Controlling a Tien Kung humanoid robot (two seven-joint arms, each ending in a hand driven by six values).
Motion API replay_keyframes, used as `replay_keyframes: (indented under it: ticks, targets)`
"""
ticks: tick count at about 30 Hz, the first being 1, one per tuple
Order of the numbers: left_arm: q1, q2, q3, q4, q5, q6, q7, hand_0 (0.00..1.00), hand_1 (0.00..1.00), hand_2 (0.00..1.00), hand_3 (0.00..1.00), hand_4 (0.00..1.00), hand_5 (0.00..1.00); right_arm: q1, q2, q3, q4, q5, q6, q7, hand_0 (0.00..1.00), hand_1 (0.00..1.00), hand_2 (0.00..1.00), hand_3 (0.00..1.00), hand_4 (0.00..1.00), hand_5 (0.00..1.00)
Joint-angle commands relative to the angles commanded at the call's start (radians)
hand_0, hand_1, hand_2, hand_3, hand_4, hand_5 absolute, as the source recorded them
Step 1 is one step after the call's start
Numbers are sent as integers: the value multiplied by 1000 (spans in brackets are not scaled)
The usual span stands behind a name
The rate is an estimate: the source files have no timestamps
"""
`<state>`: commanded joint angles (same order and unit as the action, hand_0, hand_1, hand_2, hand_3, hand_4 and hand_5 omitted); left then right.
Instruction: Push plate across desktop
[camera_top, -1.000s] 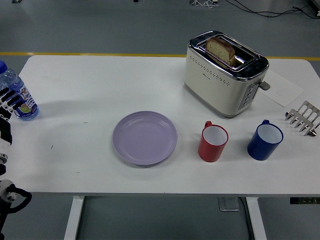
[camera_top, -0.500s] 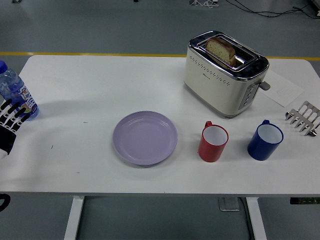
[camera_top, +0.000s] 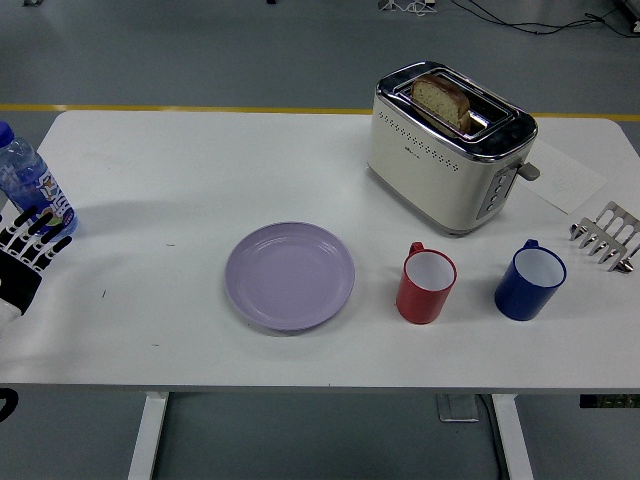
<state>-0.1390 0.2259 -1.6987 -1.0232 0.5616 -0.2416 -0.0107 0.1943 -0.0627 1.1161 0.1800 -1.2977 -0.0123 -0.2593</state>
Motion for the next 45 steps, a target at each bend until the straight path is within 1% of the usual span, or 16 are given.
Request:
replay_keyframes:
  ticks: [4,20,37,45]
  targets:
    - [-5,-4,1,1,-1,0,-4,551,644,646,624,512,998,1,-1,0,0,0,0,1,640,616,633,578,364,153]
    - [-8,-5,3,2,-1,6,-8,549,645,649,630,525,998,5,-5,-1,0,4,-2,4,640,616,633,578,364,154]
    - [-8,-4,-7,-9,6,0,-16,557,647,650,629,524,998,5,-6,21,0,-28,-3,6,640,617,633,578,364,153]
    - [-10,-7,-7,-9,10,-1,-17,559,648,650,629,527,998,4,-7,17,0,-21,-4,6,640,617,633,578,364,152]
